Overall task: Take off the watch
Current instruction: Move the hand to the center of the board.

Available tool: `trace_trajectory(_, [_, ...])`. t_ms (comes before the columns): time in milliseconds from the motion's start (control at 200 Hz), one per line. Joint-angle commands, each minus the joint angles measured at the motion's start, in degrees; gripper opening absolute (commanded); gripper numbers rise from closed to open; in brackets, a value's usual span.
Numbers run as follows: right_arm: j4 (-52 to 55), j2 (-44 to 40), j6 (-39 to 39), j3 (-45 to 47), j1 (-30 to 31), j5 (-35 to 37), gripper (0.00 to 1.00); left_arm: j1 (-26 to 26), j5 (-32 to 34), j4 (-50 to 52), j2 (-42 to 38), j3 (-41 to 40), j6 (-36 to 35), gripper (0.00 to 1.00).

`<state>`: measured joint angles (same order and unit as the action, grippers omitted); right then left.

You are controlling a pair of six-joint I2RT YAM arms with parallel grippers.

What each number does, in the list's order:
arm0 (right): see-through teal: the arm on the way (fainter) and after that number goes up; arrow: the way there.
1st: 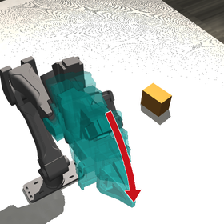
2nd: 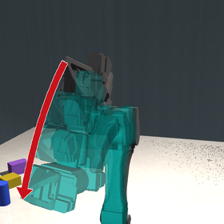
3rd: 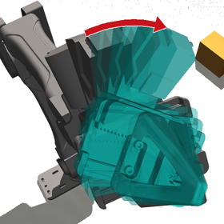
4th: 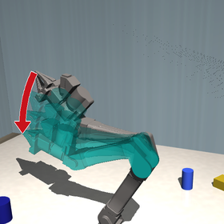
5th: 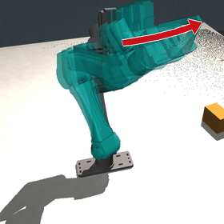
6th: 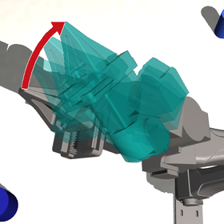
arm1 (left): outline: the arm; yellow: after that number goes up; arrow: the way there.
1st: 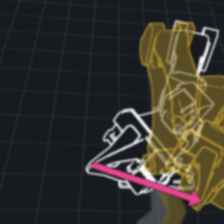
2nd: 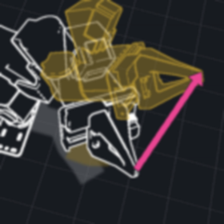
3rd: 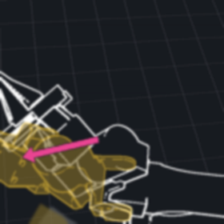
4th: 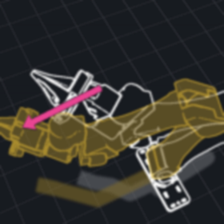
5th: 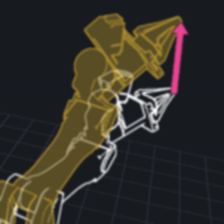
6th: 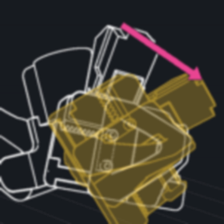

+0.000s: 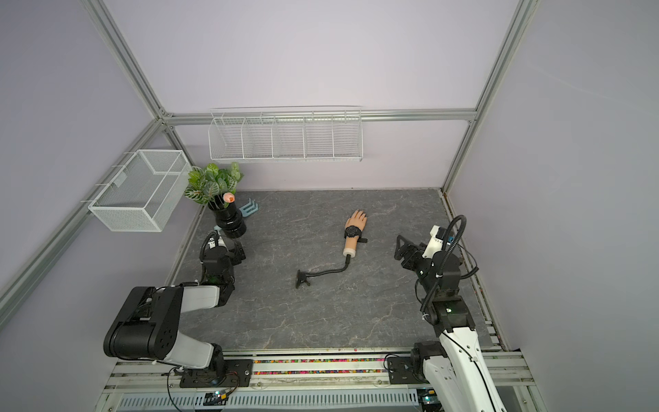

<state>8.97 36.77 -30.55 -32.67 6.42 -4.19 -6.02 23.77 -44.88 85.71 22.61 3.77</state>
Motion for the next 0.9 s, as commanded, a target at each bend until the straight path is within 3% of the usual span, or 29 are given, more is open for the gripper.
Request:
trace_trajectory(0, [11.0,-1.2,-1.4,-1.1,2.4,-8.7,0.89,-0.3,-1.3,1.0,-4.6,0.2,-3.4,0.93])
trace_trajectory(105, [12.7,0.5,-2.0,-2.3,4.9,-13.1,0.89,-4.0,2.2,14.2,-12.7,4.5,-4.3,0.97])
trace_trajectory(215, [14.8,5.9,0.8,-5.2,11.5,-13.6,0.89,-6.2,-0.5,25.4,-18.8,10.6,5.2,1.0])
trace_trajectory(305, [17.2,10.9,3.2,-8.7,16.0,-11.4,0.89,-9.8,-3.1,36.8,-18.7,18.8,10.4,1.0])
trace_trajectory(460, [17.2,18.2,4.4,-12.4,19.9,-11.6,0.89,-19.1,-4.3,49.4,-12.8,30.9,17.8,1.0])
trace_trajectory(580, [17.3,23.3,4.8,-14.3,20.7,-11.2,0.89,-24.2,-11.3,51.1,-6.3,36.7,27.2,1.0])
trace_trajectory(760, [16.1,27.6,4.2,-14.8,20.3,-11.0,0.89,-35.1,-10.2,50.3,5.0,45.0,29.2,1.0])
trace_trajectory(895, [14.3,28.9,1.6,-13.1,15.5,-12.5,0.89,-41.1,-9.6,48.5,14.6,51.1,30.2,1.0])
